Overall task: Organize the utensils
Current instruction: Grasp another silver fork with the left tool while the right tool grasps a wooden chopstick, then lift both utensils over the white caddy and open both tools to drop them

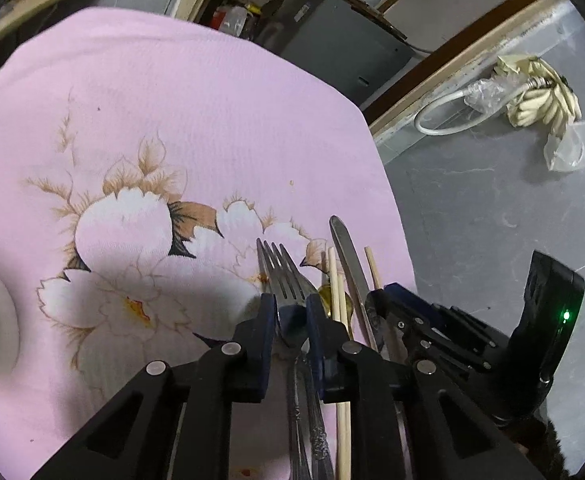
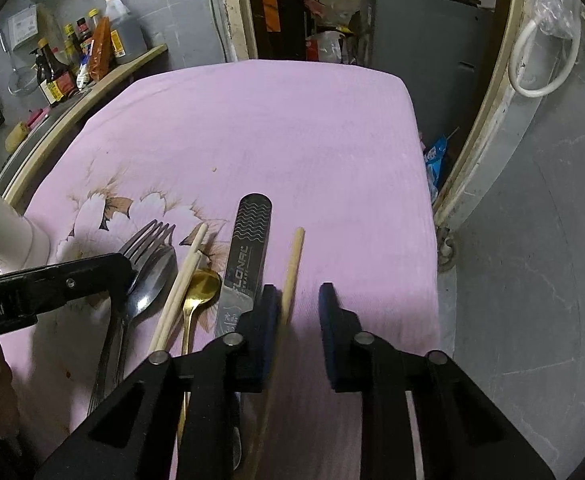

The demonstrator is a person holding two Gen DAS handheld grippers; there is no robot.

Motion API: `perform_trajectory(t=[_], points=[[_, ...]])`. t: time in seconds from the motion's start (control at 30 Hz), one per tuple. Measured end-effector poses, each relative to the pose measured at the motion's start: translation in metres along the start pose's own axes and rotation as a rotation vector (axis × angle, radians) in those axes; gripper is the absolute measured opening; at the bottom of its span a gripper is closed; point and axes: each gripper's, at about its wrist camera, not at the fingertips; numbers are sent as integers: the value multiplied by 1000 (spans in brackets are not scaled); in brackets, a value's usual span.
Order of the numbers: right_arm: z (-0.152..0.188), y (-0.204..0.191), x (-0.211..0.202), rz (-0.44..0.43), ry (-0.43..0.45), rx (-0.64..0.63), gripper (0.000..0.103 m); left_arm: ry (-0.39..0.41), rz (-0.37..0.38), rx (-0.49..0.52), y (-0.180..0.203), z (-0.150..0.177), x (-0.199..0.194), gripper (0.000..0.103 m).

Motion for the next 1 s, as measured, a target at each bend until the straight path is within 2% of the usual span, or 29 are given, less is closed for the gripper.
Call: perform_trajectory(t=[0.07,0.17,0.37,0.43,0.6,0.7,0.77,0.93,1.0], points=[[0,1,1,1,-6,7,12,-7,3,-2,-1,-1,2,18],[0,2,5,-8,-11,29,7,-18,11,1,0,-2,2,14],[12,20,2,-96,11,172,4,-10,45,-26,-3,1,-9,5],[17,24,-5,-133,40,227,4,-3,71,-20,-2,3,-14,3],[28,22,-34,-175,165,266,4,26,76,26,2,12,-33,3],[31,20,-53,-220,257,297,4,96,80,56,6,16,-54,3],[32,14,-72,-249,351,300,4,164,85,93,10,17,-72,3],[27,-8,-111,-286,534,306,4,310,110,166,22,7,-117,3],[19,-19,-123,-282,580,287,4,364,120,185,23,-1,-137,3]])
Point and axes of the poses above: each gripper's, at about its wrist camera, not at the fingertips, and x roughly the way its jaws point, y to its right, z to its underside, and after that the axes turned 10 degrees about y, right-handed
